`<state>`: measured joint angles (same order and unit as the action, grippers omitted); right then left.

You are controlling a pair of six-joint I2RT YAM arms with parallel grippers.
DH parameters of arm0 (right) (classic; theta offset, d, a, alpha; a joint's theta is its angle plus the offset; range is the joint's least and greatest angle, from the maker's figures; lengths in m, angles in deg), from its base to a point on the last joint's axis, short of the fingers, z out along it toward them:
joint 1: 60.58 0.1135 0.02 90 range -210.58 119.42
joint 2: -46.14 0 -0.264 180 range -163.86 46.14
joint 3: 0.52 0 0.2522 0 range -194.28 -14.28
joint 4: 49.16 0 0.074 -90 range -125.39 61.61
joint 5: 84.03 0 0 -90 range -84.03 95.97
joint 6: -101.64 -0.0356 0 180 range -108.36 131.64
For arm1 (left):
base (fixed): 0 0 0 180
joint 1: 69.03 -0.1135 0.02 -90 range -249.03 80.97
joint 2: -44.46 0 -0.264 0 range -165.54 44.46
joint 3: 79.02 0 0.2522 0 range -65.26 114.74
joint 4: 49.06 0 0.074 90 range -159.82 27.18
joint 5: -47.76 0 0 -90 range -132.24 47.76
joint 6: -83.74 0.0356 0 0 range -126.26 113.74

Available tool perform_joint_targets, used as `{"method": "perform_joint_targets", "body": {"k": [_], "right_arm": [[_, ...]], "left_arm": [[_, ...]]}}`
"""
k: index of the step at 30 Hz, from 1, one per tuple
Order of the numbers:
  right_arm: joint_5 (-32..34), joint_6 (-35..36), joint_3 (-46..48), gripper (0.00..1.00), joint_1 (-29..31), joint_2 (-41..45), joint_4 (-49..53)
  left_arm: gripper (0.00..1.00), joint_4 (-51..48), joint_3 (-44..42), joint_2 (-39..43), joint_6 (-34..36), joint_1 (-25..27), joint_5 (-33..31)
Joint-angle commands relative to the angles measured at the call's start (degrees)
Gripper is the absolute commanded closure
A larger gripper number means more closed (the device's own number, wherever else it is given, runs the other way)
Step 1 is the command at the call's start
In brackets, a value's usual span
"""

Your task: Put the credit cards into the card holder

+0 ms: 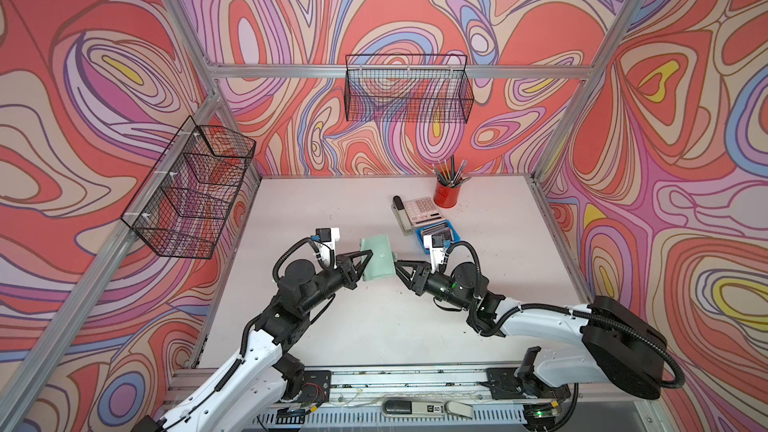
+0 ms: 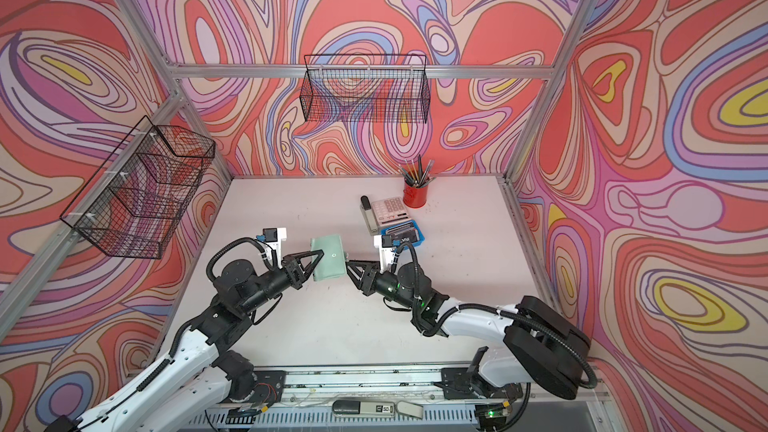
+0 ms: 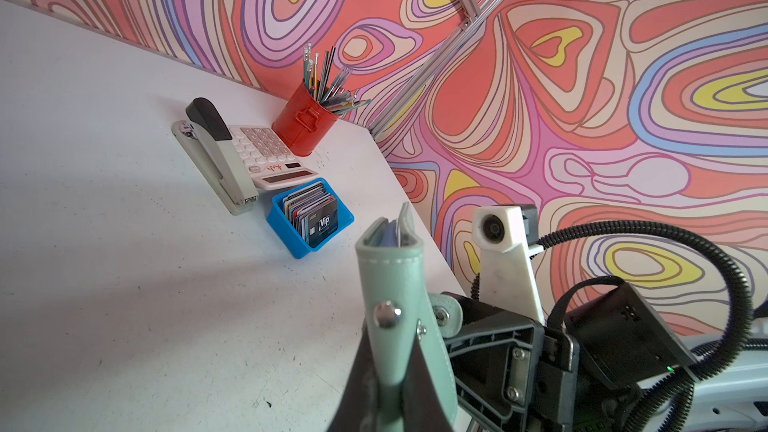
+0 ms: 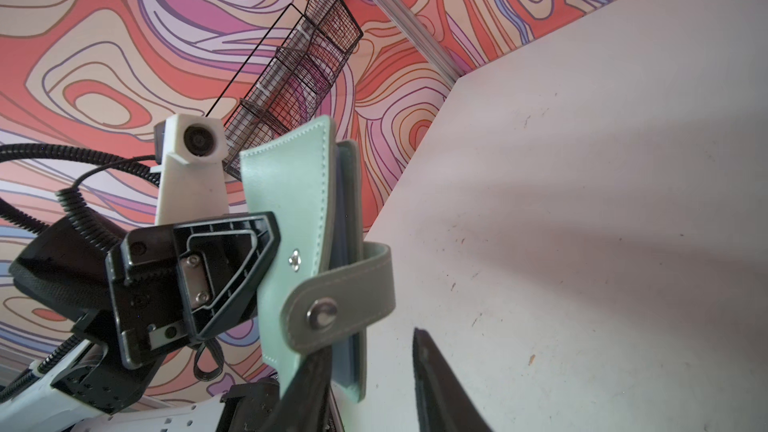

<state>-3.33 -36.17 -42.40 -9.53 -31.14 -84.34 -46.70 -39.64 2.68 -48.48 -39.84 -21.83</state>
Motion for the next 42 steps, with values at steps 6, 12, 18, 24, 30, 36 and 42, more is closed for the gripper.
{"method": "perform_joint_targets", "body": {"k": [6, 12, 18, 24, 30, 36, 42], "right_arm": [[-4.7, -0.8, -2.5, 0.57, 0.2, -3.7, -4.0], [-7.4, -1.9, -3.8, 0.57, 0.2, -6.4, -8.0], [-10.1, -2.8, -3.3, 0.57, 0.2, -6.4, -13.3], [-11.6, -3.9, -1.8, 0.56, 0.2, -5.9, -19.4], [-11.4, -4.0, -2.4, 0.59, 0.2, -6.7, -18.9], [-10.6, -3.9, -2.8, 0.73, 0.3, -7.2, -19.5], [-10.9, -5.1, -2.9, 0.98, 0.5, -7.2, -19.8]], "left_arm": [[1.0, 5.5, -0.4, -0.3, -0.5, -0.2, 4.1], [1.0, 8.2, -0.8, -0.9, -1.3, -0.2, 6.3], [1.0, 8.9, -0.8, -1.5, -1.6, -0.2, 6.8], [1.0, 8.8, -0.8, -1.6, -1.7, -0.2, 6.9], [1.0, 10.2, -0.6, -2.9, -2.1, -0.2, 8.6], [1.0, 10.8, -0.6, -3.3, -2.4, -0.2, 9.0], [0.95, 8.8, 1.0, -4.2, -1.6, -0.2, 10.0]]}}
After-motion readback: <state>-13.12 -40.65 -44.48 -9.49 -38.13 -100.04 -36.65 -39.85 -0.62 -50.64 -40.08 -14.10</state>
